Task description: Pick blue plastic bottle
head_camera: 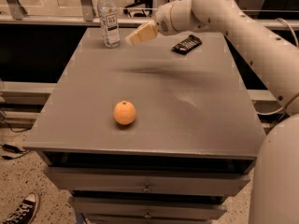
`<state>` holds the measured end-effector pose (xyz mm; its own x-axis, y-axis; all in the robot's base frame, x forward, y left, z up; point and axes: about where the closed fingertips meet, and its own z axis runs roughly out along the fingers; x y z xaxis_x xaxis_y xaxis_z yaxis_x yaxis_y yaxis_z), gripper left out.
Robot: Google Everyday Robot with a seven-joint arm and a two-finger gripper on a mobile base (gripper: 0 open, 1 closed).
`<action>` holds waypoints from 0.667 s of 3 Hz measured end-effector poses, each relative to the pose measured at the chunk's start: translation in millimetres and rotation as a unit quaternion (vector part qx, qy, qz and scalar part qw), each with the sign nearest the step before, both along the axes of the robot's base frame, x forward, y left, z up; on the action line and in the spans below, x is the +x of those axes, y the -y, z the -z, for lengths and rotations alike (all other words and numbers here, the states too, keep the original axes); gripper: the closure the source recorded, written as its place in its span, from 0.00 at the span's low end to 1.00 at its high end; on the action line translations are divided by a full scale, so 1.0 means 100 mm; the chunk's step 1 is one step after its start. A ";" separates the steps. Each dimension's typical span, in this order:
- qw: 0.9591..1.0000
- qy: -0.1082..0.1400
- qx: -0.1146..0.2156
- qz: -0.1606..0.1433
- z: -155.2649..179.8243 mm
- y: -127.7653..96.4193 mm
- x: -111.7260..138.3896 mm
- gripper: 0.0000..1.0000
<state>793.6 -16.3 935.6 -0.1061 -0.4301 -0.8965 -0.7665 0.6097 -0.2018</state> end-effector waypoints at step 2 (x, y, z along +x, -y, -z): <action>0.999 0.011 0.043 -0.004 -0.01 -0.53 0.43 0.00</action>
Offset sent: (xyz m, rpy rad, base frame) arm 0.0614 0.0853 0.0048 0.1189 -0.0321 0.0210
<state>836.1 36.9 936.6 -0.0830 -0.3522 -0.9322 -0.7675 0.6193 -0.1657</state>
